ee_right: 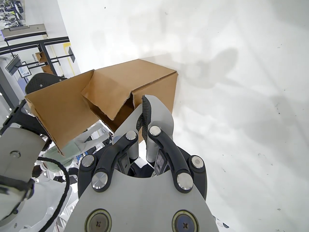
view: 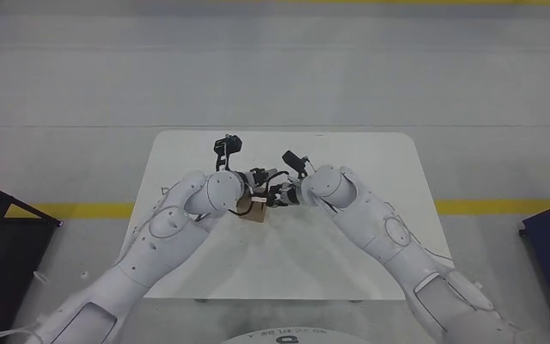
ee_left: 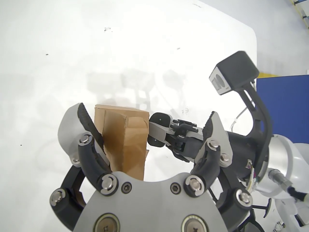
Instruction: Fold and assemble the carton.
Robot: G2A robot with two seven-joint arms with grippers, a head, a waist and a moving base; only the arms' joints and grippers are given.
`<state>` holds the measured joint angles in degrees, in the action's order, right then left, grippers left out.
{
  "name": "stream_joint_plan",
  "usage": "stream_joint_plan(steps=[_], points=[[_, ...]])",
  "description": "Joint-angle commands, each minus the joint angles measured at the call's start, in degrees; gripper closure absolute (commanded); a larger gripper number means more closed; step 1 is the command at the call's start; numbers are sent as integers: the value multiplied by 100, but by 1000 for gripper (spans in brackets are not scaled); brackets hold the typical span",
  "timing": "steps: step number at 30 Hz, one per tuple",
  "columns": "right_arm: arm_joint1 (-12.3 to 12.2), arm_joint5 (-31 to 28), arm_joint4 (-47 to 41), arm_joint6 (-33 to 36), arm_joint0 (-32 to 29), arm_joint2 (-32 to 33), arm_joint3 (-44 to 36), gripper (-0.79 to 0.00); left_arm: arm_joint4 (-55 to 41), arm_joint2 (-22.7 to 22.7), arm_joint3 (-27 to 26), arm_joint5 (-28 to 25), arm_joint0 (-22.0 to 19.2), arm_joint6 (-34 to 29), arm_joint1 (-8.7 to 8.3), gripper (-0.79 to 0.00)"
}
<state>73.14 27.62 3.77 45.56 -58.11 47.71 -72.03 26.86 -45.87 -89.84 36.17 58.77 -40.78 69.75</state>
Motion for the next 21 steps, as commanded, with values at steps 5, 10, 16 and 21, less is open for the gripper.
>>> stream_joint_plan(steps=[5, 10, 16, 21], points=[[-3, -29, -12, -8, -17, 30, 2, 0, -135, -1068, -667, -7, 978, 386, -257, -785], [-10, -34, 5, -28, -50, 52, -27, 0, -266, -2269, -1323, -215, 2225, 471, -516, -785], [-9, -16, 23, -52, -77, 55, -68, 0, -88, -2666, -1358, -380, 2771, 116, -639, -785], [-1, 21, 51, -67, -77, 31, -88, 0, 193, -2231, -1019, -361, 2348, -186, -599, -785]])
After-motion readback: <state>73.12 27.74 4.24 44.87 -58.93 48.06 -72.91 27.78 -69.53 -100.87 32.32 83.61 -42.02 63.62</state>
